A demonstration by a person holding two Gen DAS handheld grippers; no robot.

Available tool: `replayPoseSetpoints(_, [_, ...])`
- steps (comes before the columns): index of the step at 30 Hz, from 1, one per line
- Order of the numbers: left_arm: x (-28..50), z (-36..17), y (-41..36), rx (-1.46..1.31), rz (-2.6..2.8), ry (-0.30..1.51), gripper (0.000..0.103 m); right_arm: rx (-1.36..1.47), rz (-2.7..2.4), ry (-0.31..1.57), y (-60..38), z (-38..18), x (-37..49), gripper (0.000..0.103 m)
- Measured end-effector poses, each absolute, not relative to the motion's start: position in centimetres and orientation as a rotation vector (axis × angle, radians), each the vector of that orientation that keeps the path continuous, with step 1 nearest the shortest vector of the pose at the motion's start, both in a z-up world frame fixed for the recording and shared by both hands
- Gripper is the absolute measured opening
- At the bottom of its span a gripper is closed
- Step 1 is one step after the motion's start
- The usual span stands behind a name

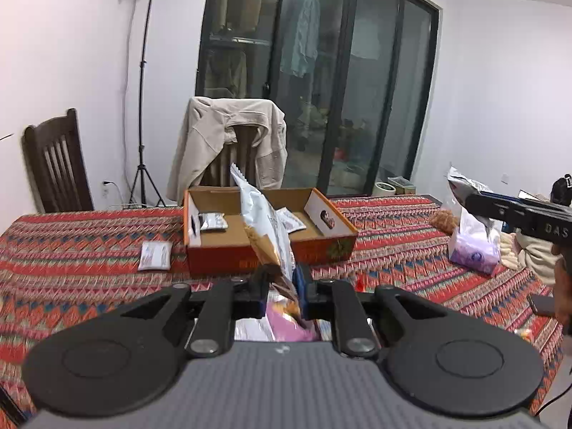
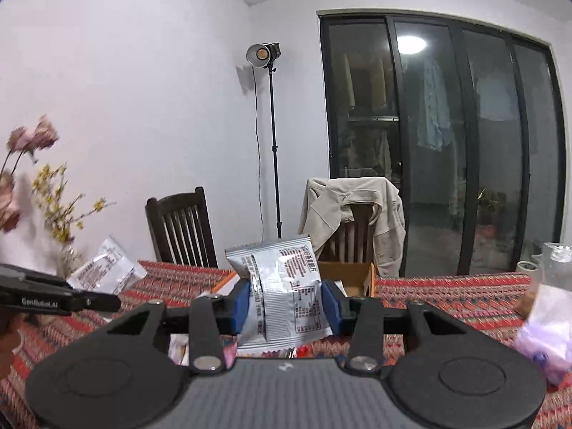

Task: Organize snacks
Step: 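Carry both white packets toward the cardboard box with both tools, then open both tools to drop the white packets into the box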

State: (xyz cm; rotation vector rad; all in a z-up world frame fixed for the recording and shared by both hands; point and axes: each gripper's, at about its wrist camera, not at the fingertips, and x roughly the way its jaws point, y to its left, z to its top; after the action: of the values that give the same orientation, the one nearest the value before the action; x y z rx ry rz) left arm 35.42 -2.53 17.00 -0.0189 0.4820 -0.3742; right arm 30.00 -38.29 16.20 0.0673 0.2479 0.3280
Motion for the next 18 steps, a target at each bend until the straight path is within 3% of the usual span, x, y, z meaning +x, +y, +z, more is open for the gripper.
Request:
replayPoseSetpoints(11, [52.3, 19.5, -4.0, -0.071, -0.415, 0.593, 0.016, 0.097, 0.380, 0.409, -39.1, 20.9, 48.9, 0.042])
replayPoseSetpoints(18, [65.2, 15.8, -7.7, -0.096, -0.438, 0.730, 0.016, 0.075, 0.299, 0.622, -36.8, 16.6, 63.7, 0.043])
